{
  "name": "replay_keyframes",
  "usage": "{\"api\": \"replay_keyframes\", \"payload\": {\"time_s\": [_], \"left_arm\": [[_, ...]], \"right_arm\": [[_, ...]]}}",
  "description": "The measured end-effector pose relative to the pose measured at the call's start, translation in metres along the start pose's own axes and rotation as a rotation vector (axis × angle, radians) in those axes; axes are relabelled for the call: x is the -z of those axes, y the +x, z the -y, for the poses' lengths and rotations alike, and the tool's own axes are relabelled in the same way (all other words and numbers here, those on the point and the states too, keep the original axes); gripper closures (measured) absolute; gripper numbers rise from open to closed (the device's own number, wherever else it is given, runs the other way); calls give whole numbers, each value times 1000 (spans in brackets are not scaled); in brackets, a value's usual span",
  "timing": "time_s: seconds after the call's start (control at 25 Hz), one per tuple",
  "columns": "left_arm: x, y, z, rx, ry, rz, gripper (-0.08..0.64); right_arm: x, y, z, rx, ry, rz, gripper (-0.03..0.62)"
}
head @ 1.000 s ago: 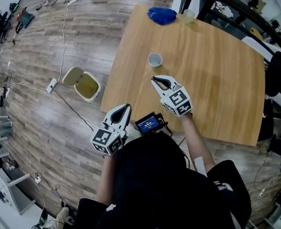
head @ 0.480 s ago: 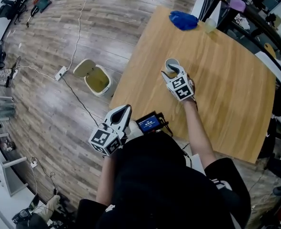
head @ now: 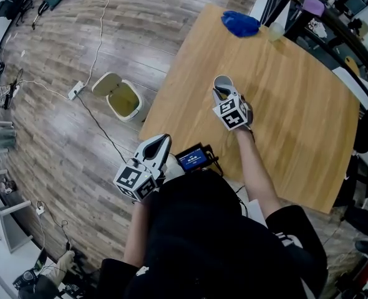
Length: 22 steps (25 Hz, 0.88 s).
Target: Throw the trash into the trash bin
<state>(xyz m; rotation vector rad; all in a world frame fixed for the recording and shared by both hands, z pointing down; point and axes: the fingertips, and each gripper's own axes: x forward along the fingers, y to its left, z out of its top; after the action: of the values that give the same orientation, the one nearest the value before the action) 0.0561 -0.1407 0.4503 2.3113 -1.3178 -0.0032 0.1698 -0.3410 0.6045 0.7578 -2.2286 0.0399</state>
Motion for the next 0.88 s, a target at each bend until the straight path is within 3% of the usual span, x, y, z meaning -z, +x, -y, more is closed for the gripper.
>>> {"api": "replay_keyframes", "payload": {"time_s": [0.28, 0.52, 0.76, 0.88], "left_arm": [[1, 2, 0, -8, -3, -3, 554], [0, -2, 4, -33, 20, 8, 554], [7, -30, -8, -162, -20, 56, 554], [23, -50, -17, -215, -3, 47, 554]], "right_arm": [[-14, -15, -3, -14, 26, 73, 575], [-30, -14, -17, -74, 39, 139, 575], [-62, 0, -50, -169, -11, 192, 577], [-76, 11, -81, -214, -47, 207, 575]]}}
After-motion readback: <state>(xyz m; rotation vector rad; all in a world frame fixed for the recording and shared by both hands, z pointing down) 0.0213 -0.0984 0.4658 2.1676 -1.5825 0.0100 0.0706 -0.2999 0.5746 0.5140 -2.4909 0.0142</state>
